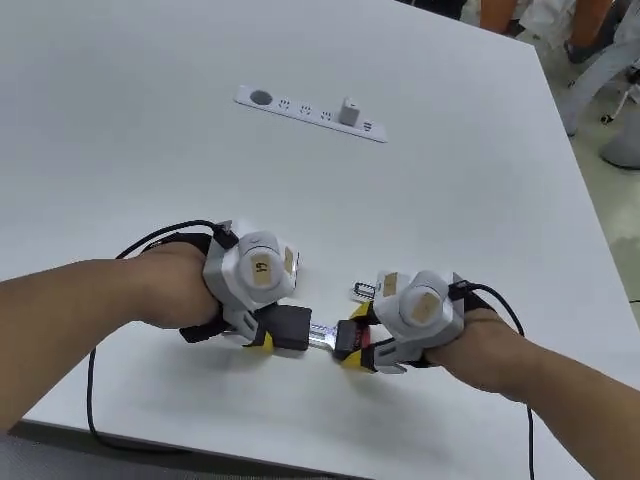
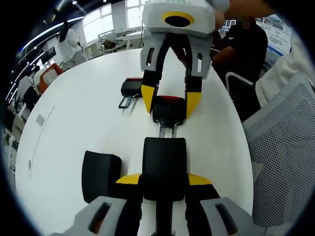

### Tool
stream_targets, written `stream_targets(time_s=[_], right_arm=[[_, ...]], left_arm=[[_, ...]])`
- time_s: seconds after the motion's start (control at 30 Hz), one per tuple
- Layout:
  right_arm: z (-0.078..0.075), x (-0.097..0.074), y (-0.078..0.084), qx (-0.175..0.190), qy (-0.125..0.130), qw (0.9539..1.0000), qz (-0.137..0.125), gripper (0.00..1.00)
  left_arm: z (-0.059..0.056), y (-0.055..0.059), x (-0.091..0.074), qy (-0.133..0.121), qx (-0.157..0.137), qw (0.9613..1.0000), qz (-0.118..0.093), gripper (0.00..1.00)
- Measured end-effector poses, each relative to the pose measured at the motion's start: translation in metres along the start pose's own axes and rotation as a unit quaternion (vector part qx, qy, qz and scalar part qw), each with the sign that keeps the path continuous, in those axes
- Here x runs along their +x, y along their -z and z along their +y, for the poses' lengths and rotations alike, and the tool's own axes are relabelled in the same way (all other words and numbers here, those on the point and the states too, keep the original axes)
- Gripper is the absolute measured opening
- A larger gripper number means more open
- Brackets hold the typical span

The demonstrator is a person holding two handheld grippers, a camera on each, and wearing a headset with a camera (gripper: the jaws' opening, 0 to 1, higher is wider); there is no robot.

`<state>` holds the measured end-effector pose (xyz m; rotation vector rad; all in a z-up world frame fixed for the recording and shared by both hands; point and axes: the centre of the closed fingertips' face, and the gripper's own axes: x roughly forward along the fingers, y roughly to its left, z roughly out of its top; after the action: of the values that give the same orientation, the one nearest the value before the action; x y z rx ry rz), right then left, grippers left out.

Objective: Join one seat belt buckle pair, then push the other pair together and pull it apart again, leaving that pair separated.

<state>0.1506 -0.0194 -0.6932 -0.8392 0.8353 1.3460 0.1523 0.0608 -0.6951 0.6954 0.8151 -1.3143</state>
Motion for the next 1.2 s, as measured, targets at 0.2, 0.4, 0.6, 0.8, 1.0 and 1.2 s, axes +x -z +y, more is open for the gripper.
stream_targets(time_s=[0.2, 0.4, 0.6, 0.8, 1.0, 1.2], right_arm=[[-0.002, 0.004, -0.003, -0.002, 0.000, 1.0000, -0.005, 0.32], [-0.001, 0.005, -0.006, -0.008, -0.003, 1.0000, -0.005, 0.32], [-0.001, 0.007, -0.008, -0.017, -0.003, 0.9998, 0.005, 0.30], [-0.002, 0.008, -0.010, -0.025, -0.011, 0.9995, 0.017, 0.30], [-0.001, 0.009, -0.012, -0.025, -0.010, 0.9994, 0.022, 0.29], [0.000, 0.011, -0.016, -0.027, -0.011, 0.9993, 0.021, 0.29]], left_arm=[[-0.001, -0.001, -0.001, 0.000, 0.001, 1.0000, 0.000, 0.34], [-0.001, -0.002, -0.001, 0.000, 0.006, 1.0000, -0.001, 0.34], [-0.001, -0.001, 0.000, 0.005, 0.015, 0.9999, -0.004, 0.33], [-0.001, -0.002, 0.001, 0.008, 0.020, 0.9998, 0.001, 0.33], [-0.001, -0.001, 0.001, 0.007, 0.016, 0.9998, 0.001, 0.33], [-0.001, 0.000, 0.001, 0.007, 0.016, 0.9998, 0.003, 0.33]])
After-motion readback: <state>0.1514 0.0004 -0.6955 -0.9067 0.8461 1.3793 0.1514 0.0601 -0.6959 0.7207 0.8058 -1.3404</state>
